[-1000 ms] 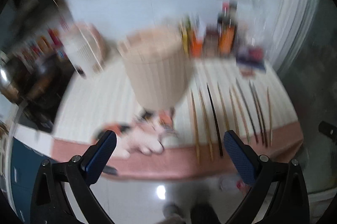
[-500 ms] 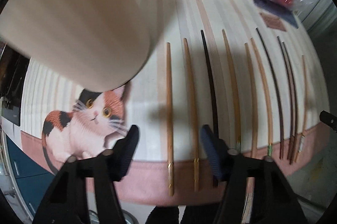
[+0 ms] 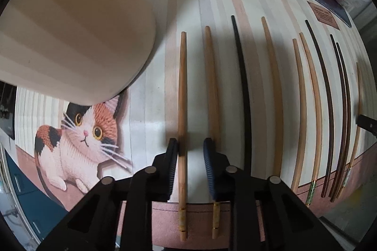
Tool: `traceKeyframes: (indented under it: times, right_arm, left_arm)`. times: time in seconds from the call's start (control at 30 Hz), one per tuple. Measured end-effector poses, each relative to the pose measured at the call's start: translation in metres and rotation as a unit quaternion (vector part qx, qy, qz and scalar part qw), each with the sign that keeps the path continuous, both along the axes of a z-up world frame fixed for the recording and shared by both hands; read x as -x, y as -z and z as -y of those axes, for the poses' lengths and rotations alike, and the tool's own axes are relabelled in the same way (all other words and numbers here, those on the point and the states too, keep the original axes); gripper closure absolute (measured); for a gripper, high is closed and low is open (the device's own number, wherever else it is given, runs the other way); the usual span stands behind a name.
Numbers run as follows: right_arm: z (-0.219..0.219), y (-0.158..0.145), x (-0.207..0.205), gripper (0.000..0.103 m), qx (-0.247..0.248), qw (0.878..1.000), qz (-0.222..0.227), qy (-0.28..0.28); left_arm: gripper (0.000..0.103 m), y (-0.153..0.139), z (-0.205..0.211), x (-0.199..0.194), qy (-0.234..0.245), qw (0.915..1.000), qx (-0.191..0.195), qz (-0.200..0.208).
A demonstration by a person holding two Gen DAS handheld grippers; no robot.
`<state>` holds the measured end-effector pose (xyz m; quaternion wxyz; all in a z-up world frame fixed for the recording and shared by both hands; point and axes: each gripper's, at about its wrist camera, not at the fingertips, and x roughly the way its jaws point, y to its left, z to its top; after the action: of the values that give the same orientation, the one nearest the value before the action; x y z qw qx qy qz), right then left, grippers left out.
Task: Organize utensils
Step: 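Grasp a light wooden chopstick with the right tool while the left tool grasps another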
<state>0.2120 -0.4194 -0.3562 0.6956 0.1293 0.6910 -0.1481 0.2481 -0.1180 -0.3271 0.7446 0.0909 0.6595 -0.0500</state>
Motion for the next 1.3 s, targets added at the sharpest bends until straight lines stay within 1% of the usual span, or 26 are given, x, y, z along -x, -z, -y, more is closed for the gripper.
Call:
traceKeyframes:
  times: [0.03,0.07,0.13,0.17,0.23,0.27,0.3,0.37,0.47,0.5,0.57,0.63,0.7,0.8,0.83,0.87,0.9,0.93,1.0,1.07,1.2,1.3]
  right_arm:
    - [-0.001,0.002,-0.002,0.055,0.0,1.0,-0.003,-0.004]
    - [0.0,0.004,-0.003,0.055,0.002,1.0,-0.005,-0.007]
    - [-0.005,0.006,-0.008,0.057,0.013,1.0,-0.006,-0.019]
    - [-0.008,0.006,-0.01,0.061,0.015,1.0,-0.006,-0.025]
    - [-0.013,0.007,-0.017,0.073,0.017,0.999,-0.003,-0.036]
    - [-0.016,0.007,-0.017,0.084,0.018,0.999,-0.002,-0.041]
    - [-0.017,0.006,-0.017,0.093,0.019,0.999,-0.003,-0.044]
    - [-0.019,0.006,-0.015,0.095,0.014,0.999,-0.007,-0.047]
    - [-0.018,0.007,-0.004,0.096,-0.009,0.999,-0.021,-0.048]
    - [-0.02,0.01,0.002,0.096,-0.011,0.998,-0.023,-0.051]
    - [-0.023,0.011,0.01,0.096,-0.009,0.998,-0.027,-0.059]
    - [-0.024,0.012,0.015,0.096,-0.012,0.998,-0.027,-0.059]
    - [-0.026,0.012,0.016,0.096,-0.013,0.998,-0.03,-0.055]
    - [-0.021,0.011,0.011,0.096,-0.017,0.998,-0.032,-0.05]
    - [-0.019,0.012,0.011,0.096,-0.017,0.998,-0.034,-0.048]
    - [-0.018,0.013,0.006,0.095,-0.017,0.998,-0.036,-0.047]
    - [-0.008,0.008,0.01,0.095,-0.016,0.998,-0.039,-0.049]
    - [-0.007,0.009,0.013,0.095,-0.013,0.998,-0.044,-0.052]
    - [-0.01,0.011,0.009,0.094,-0.006,0.997,-0.054,-0.062]
    - [-0.016,0.014,0.004,0.094,0.003,0.995,-0.065,-0.077]
    - [-0.02,0.018,-0.003,0.093,0.002,0.994,-0.077,-0.081]
    - [-0.026,0.02,-0.008,0.096,0.002,0.995,-0.066,-0.072]
  left_arm:
    - [0.096,0.0,0.0,0.0,0.002,1.0,0.007,-0.002]
    - [0.098,0.001,-0.002,0.0,0.001,0.9998,0.018,-0.005]
    - [0.098,0.001,0.003,-0.004,0.0,0.9999,0.015,-0.005]
    - [0.098,-0.001,0.005,-0.003,0.001,0.9999,0.013,-0.004]
    - [0.098,-0.001,0.006,0.0,-0.003,0.9999,0.01,-0.003]
    - [0.099,-0.001,0.005,0.002,-0.006,0.9999,0.009,-0.004]
    - [0.099,0.003,0.009,0.002,-0.01,0.9999,0.009,-0.006]
    - [0.099,0.0,-0.003,0.015,-0.024,0.9994,0.02,-0.018]
    - [0.099,0.001,-0.024,0.031,-0.057,0.9958,0.057,-0.043]
    - [0.099,0.001,-0.028,0.034,-0.063,0.995,0.063,-0.045]
    - [0.098,0.001,-0.042,0.037,-0.079,0.9914,0.089,-0.054]
    - [0.098,0.001,-0.051,0.036,-0.086,0.9882,0.11,-0.064]
    - [0.098,0.001,-0.057,0.033,-0.083,0.9875,0.115,-0.068]
    - [0.095,0.0,-0.056,0.03,-0.072,0.9893,0.107,-0.068]
    - [0.095,-0.001,-0.054,0.028,-0.064,0.9907,0.099,-0.067]
    - [0.094,0.0,-0.047,0.024,-0.058,0.9921,0.09,-0.065]
    - [0.094,0.001,-0.04,0.019,-0.052,0.9935,0.08,-0.062]
    - [0.094,0.001,-0.035,0.016,-0.04,0.9957,0.062,-0.056]
    - [0.094,-0.001,-0.025,0.01,-0.026,0.9979,0.037,-0.047]
    - [0.096,-0.003,-0.016,0.005,-0.016,0.9987,0.024,-0.042]
    - [0.098,-0.011,-0.016,-0.001,-0.022,0.9987,0.032,-0.032]
    - [0.098,-0.012,-0.018,0.003,-0.025,0.9992,0.024,-0.018]
